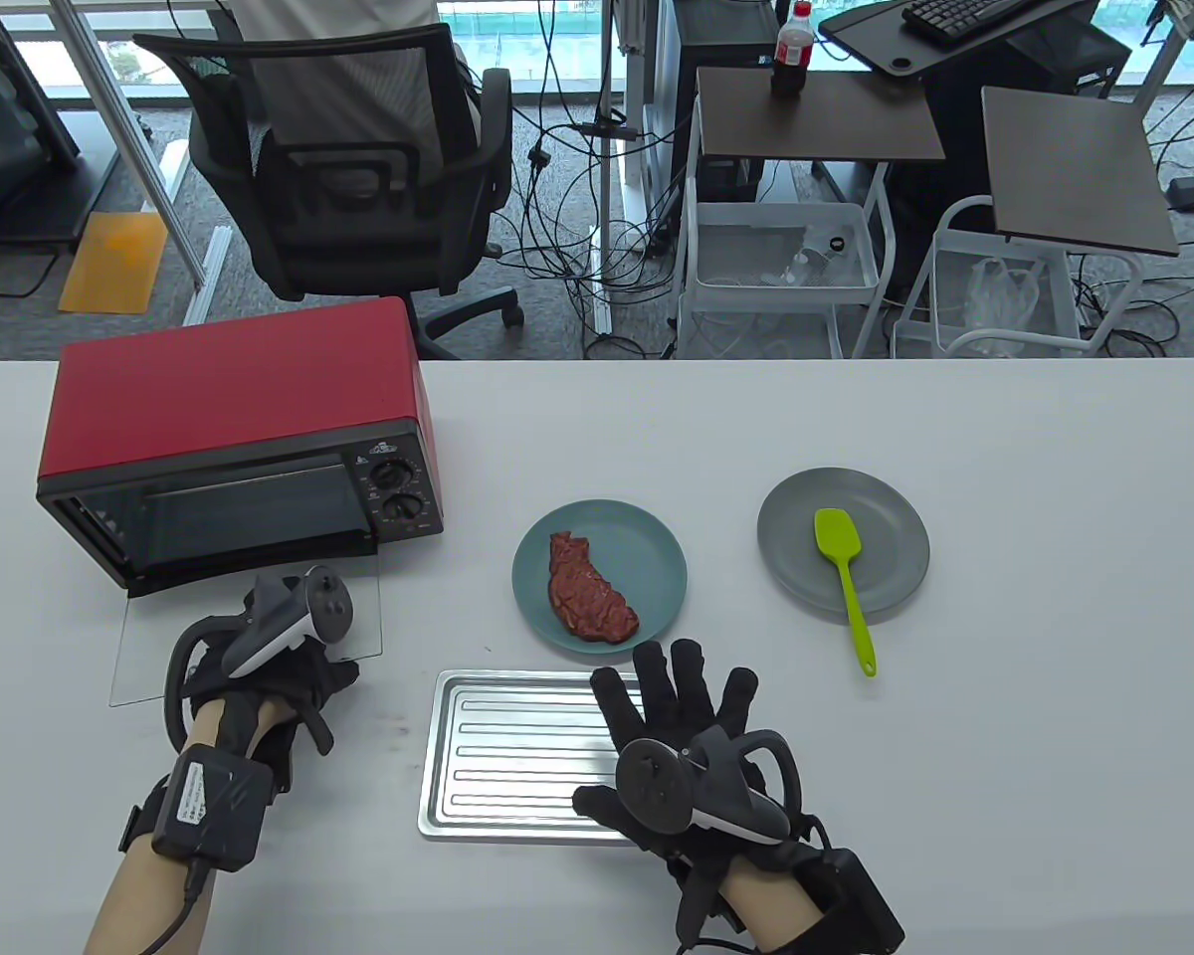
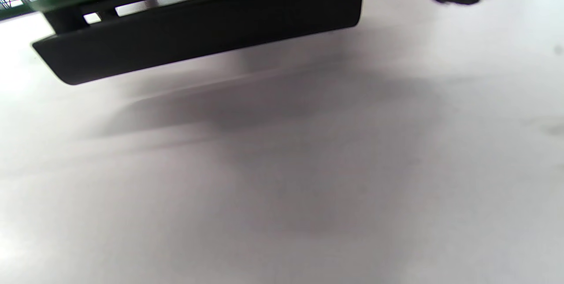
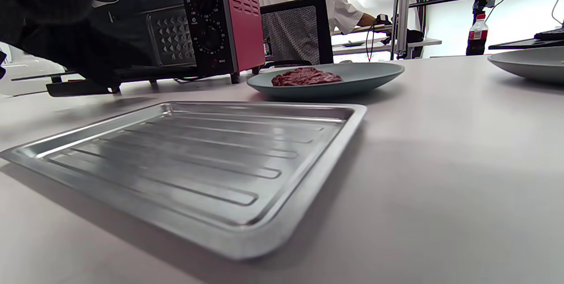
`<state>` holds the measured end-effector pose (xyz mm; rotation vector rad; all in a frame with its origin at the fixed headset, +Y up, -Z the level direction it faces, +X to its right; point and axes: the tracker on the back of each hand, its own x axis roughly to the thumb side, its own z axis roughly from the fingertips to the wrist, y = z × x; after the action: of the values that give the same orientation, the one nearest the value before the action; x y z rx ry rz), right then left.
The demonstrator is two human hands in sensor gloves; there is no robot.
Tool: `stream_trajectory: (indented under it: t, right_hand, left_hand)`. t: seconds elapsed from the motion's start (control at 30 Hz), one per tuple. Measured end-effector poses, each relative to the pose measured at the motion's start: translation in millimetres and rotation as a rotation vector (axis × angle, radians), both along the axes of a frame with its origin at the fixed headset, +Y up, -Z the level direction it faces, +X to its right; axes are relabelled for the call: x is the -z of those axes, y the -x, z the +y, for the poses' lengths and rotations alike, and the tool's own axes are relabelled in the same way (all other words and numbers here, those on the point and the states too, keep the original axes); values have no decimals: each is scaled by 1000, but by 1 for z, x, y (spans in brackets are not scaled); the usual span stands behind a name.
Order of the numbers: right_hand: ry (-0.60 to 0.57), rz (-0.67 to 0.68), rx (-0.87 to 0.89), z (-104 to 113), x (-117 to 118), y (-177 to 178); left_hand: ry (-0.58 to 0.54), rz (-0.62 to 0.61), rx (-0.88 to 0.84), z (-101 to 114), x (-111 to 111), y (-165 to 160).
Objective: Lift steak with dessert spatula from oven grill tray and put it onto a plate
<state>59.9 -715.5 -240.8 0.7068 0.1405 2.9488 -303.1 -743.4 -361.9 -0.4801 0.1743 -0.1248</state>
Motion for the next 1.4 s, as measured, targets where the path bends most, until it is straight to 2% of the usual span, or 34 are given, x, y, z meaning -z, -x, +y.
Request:
stream_trajectory:
  t: [0.27, 1.07, 1.4]
  right_hand:
    - [4, 3, 2, -1, 0, 0]
    - [2, 8, 18, -2, 1, 3]
    - [12, 11, 30, -3, 2, 3]
  left_hand:
    - [-19, 1, -15, 11, 0, 2]
    - [-168, 56, -58, 48, 8, 10]
    - [-220, 42, -2, 64, 16, 3]
